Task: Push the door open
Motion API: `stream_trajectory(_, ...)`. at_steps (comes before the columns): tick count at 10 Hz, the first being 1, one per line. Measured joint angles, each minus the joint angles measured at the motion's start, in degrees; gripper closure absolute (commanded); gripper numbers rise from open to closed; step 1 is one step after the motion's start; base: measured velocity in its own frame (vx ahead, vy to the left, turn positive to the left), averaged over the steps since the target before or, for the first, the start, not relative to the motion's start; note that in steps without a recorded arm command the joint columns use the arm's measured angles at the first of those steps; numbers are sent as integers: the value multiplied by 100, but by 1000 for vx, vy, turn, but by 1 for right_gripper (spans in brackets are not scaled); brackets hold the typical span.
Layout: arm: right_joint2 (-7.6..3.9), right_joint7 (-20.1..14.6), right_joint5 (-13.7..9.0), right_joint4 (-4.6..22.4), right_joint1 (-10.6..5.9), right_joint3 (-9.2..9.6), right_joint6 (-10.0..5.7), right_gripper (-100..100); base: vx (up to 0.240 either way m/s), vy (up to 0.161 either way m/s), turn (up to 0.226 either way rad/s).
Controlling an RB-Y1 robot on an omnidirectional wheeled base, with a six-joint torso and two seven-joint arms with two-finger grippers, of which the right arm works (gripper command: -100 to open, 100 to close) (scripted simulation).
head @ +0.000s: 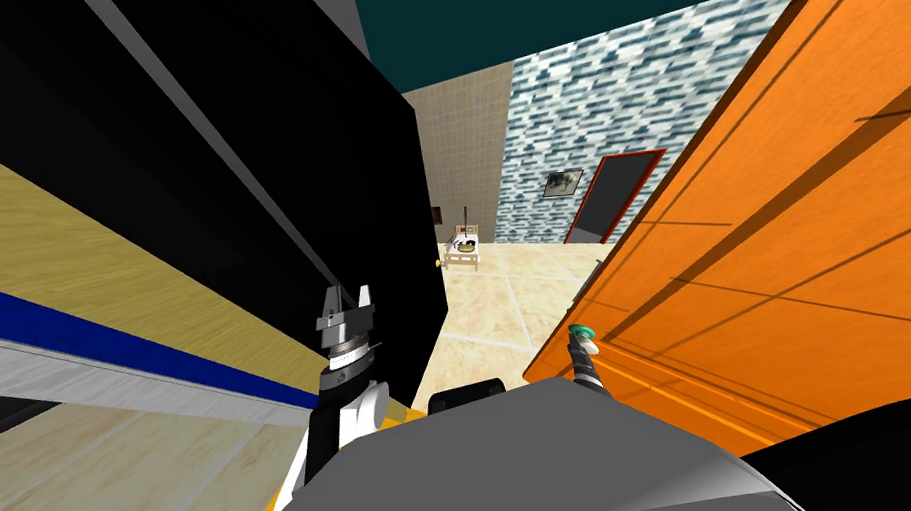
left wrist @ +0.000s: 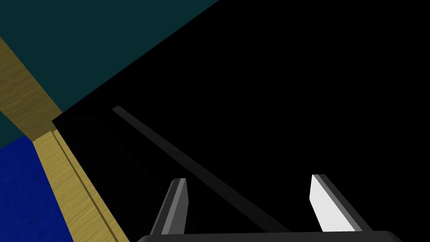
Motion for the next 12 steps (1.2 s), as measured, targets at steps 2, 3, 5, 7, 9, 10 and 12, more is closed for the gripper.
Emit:
stream_trajectory(2, 31, -212, -17, -33, -57, -19, 36, 100, 30, -34, 2)
stream_trajectory(3, 75, -306, -30, -111, -35, -37, 39, 100, 16, -30, -10)
stream_trajectory(5, 37, -567, -31, 161, -197, -33, -82, 100, 32, -37, -26)
stream_trajectory(7, 96, -793, -57, 21, -206, -60, 19, 100, 35, -39, 5)
stream_trajectory(9, 173, -982, -79, -197, -130, -84, 79, 100, 27, -23, -38)
stream_trajectory(10, 153, -1009, -80, -161, -167, -84, 85, 100, 3, -2, 11)
stream_trajectory(12, 96, -1083, -73, 169, -339, -81, -56, 100, 4, 6, 3)
